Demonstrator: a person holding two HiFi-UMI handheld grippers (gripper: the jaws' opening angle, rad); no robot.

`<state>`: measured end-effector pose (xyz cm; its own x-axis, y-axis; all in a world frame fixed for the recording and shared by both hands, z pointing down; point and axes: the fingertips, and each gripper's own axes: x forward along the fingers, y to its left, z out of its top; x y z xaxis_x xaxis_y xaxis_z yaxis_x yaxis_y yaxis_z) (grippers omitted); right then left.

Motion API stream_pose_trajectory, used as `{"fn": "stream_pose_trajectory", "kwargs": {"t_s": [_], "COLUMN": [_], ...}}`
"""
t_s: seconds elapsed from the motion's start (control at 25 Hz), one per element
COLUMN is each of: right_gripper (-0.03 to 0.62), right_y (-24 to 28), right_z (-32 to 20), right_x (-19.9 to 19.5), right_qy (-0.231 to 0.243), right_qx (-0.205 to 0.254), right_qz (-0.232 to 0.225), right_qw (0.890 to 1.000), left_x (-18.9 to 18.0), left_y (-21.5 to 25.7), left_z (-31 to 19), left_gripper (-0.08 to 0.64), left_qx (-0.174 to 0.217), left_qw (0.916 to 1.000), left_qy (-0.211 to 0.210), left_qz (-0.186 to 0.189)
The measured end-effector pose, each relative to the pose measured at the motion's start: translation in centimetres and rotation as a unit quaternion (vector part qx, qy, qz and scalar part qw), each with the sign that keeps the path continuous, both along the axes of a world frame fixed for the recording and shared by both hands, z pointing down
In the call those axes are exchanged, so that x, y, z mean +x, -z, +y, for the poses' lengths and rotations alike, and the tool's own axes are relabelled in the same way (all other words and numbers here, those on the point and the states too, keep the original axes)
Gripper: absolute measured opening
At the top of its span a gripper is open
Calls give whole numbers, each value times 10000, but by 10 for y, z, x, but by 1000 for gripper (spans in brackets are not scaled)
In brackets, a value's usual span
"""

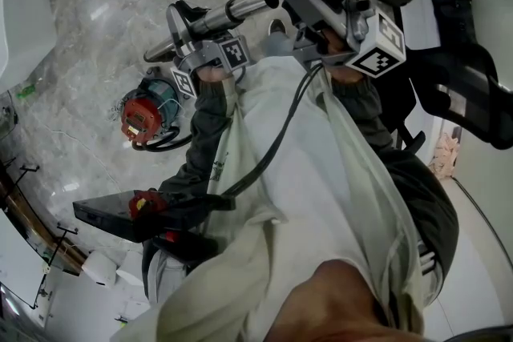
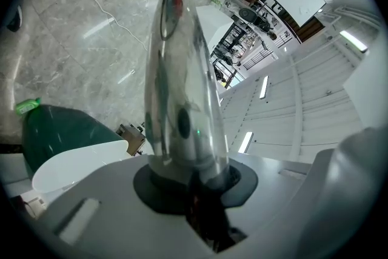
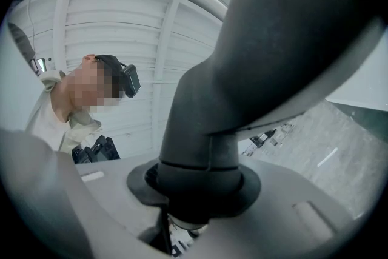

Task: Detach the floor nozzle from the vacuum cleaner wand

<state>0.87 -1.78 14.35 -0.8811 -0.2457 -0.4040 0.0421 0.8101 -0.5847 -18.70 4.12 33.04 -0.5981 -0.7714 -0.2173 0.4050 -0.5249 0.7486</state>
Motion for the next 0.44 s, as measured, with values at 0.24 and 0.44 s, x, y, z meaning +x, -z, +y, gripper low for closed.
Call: {"fn": "stream_pose_trajectory", "kwargs": {"t_s": [0.24,0.44], "right_gripper": [123,123], "right_y": [-12,-18], "right_z": [1,2], "right_x": [1,15], "right_qy": [-129,-317], "right_qx": [-49,-121], "right_qz": [258,461], "right_qw": [9996,9984], "left_x": [3,18], "left_y": [-11,-24], "left_z": [0,-10], "left_gripper": [66,66], "left_qx": [-126,-150], "left_qw": [9999,9995], "left_qy": [-40,-230], "left_qz": [-3,131]}}
